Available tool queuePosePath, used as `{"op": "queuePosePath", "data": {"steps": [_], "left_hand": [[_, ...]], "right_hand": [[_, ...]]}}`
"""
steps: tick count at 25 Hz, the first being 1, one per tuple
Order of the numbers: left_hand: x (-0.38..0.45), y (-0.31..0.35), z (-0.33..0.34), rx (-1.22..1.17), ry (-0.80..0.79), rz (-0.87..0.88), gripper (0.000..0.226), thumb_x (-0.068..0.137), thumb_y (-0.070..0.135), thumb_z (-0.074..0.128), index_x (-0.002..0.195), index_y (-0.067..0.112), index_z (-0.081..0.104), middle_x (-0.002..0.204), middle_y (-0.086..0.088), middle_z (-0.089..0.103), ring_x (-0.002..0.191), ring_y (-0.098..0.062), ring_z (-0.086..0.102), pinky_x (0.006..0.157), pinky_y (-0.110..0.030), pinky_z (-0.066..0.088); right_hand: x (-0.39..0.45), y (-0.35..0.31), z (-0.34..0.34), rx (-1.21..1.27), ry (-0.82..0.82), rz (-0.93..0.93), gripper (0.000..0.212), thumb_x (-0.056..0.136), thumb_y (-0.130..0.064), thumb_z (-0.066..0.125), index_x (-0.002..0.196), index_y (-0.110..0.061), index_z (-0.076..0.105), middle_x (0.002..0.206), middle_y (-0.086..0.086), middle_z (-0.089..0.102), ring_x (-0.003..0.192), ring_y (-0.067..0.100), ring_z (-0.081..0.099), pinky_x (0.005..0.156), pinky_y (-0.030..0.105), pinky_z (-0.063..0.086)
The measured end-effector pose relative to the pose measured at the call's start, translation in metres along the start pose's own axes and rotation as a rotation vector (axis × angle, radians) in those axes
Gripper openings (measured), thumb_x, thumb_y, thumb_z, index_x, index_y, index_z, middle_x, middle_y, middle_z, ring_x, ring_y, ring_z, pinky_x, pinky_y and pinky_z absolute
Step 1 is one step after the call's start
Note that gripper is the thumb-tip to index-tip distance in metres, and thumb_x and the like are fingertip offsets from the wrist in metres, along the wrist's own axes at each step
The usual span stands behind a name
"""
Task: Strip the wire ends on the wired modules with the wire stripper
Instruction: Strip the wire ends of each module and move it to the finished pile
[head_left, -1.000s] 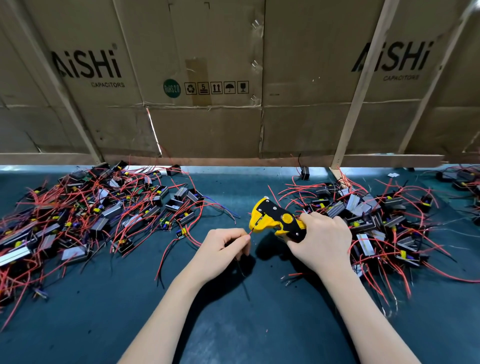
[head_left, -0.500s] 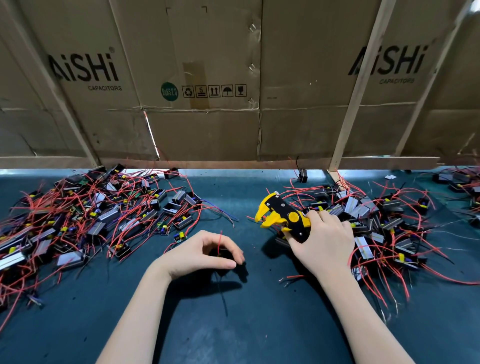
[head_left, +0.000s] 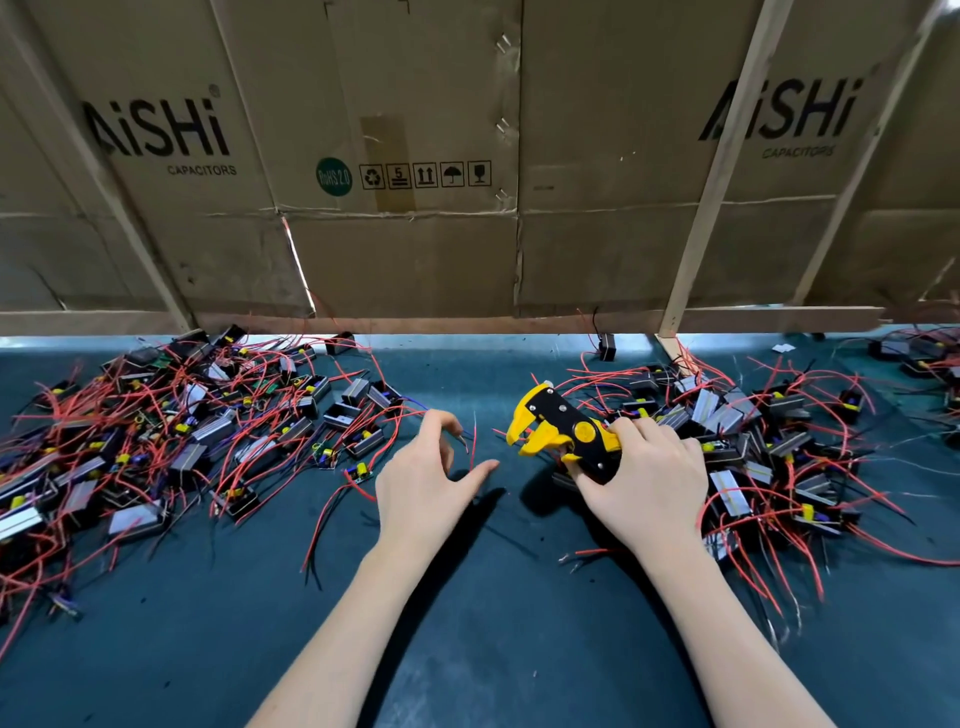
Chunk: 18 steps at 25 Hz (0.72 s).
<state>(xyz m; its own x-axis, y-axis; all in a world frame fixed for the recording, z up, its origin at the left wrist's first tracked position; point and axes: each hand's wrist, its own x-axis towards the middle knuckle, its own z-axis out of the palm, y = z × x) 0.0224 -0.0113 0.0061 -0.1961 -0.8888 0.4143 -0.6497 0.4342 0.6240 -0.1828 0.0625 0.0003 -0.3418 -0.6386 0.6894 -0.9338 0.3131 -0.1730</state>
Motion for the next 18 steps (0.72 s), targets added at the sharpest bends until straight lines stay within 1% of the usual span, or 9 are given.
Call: {"op": "queuePosePath", "data": {"steps": [2, 5, 6, 7, 9, 11, 15, 16, 18], "left_hand": [[-0.001, -0.001, 0.002, -0.031, -0.084, 0.010, 0.044, 0.072, 0.044, 0.079, 0.094, 0.037, 0.043, 0.067, 0.011, 0.055, 0.060, -0.007, 0.054, 0.062, -0.032, 0.045], [-0.003, -0.003, -0.004, -0.247, -0.188, 0.050, 0.045, 0.074, 0.030, 0.082, 0.093, 0.030, 0.042, 0.081, 0.015, 0.061, 0.053, -0.011, 0.055, 0.065, -0.030, 0.048], [-0.003, -0.005, -0.008, -0.305, -0.224, 0.064, 0.041, 0.075, 0.025, 0.082, 0.090, 0.027, 0.043, 0.084, 0.014, 0.063, 0.056, -0.013, 0.058, 0.066, -0.030, 0.049], [-0.003, -0.007, -0.012, -0.325, -0.264, 0.105, 0.037, 0.076, 0.020, 0.080, 0.086, 0.026, 0.046, 0.086, 0.012, 0.063, 0.064, -0.015, 0.061, 0.070, -0.032, 0.050], [-0.003, -0.011, -0.020, -0.291, -0.371, 0.230, 0.025, 0.075, 0.009, 0.074, 0.081, 0.025, 0.055, 0.090, 0.008, 0.063, 0.082, -0.014, 0.061, 0.081, -0.034, 0.050], [-0.007, -0.011, -0.023, -0.281, -0.443, 0.292, 0.025, 0.074, 0.001, 0.068, 0.085, 0.022, 0.063, 0.094, 0.007, 0.063, 0.091, -0.013, 0.060, 0.087, -0.030, 0.048], [-0.009, -0.008, -0.018, -0.243, -0.344, 0.336, 0.021, 0.081, 0.008, 0.075, 0.099, 0.019, 0.072, 0.095, 0.008, 0.064, 0.088, -0.007, 0.061, 0.085, -0.025, 0.049], [-0.009, -0.008, -0.016, -0.234, -0.332, 0.339, 0.020, 0.082, 0.010, 0.075, 0.100, 0.020, 0.075, 0.096, 0.008, 0.065, 0.088, -0.007, 0.062, 0.085, -0.025, 0.049], [-0.010, -0.008, -0.013, -0.196, -0.302, 0.348, 0.015, 0.084, 0.015, 0.076, 0.097, 0.022, 0.078, 0.095, 0.006, 0.064, 0.089, -0.010, 0.062, 0.085, -0.029, 0.050]], "right_hand": [[-0.001, 0.001, 0.000, 0.000, -0.004, 0.002, 0.052, 0.057, -0.048, 0.086, 0.083, -0.006, 0.068, 0.075, 0.008, 0.063, 0.072, 0.033, 0.062, 0.067, 0.039, 0.041], [-0.001, 0.001, 0.000, 0.003, -0.014, 0.003, 0.053, 0.057, -0.048, 0.087, 0.085, -0.006, 0.069, 0.076, 0.009, 0.065, 0.072, 0.033, 0.062, 0.068, 0.039, 0.041], [-0.001, 0.000, 0.000, 0.002, -0.016, 0.004, 0.053, 0.057, -0.048, 0.086, 0.085, -0.006, 0.069, 0.076, 0.009, 0.065, 0.072, 0.033, 0.062, 0.068, 0.039, 0.041], [-0.001, 0.000, 0.000, 0.003, -0.018, 0.005, 0.053, 0.057, -0.047, 0.086, 0.086, -0.006, 0.069, 0.077, 0.009, 0.065, 0.072, 0.034, 0.062, 0.068, 0.040, 0.041], [0.000, 0.000, 0.000, 0.009, -0.019, 0.009, 0.053, 0.056, -0.046, 0.087, 0.086, -0.006, 0.069, 0.077, 0.009, 0.065, 0.072, 0.034, 0.062, 0.068, 0.040, 0.042], [-0.001, 0.000, -0.001, 0.013, -0.013, 0.007, 0.053, 0.055, -0.046, 0.087, 0.085, -0.006, 0.069, 0.076, 0.009, 0.064, 0.071, 0.034, 0.062, 0.068, 0.040, 0.041], [-0.002, 0.001, -0.001, 0.020, -0.002, 0.000, 0.054, 0.054, -0.045, 0.088, 0.086, -0.005, 0.069, 0.076, 0.008, 0.064, 0.071, 0.033, 0.062, 0.066, 0.039, 0.041], [-0.003, 0.001, -0.001, 0.020, -0.001, -0.001, 0.055, 0.053, -0.045, 0.089, 0.085, -0.005, 0.069, 0.076, 0.008, 0.065, 0.071, 0.033, 0.062, 0.066, 0.039, 0.041], [-0.003, 0.001, -0.001, 0.020, -0.006, 0.003, 0.055, 0.053, -0.045, 0.089, 0.086, -0.005, 0.069, 0.076, 0.008, 0.065, 0.071, 0.033, 0.062, 0.066, 0.039, 0.041]]}}
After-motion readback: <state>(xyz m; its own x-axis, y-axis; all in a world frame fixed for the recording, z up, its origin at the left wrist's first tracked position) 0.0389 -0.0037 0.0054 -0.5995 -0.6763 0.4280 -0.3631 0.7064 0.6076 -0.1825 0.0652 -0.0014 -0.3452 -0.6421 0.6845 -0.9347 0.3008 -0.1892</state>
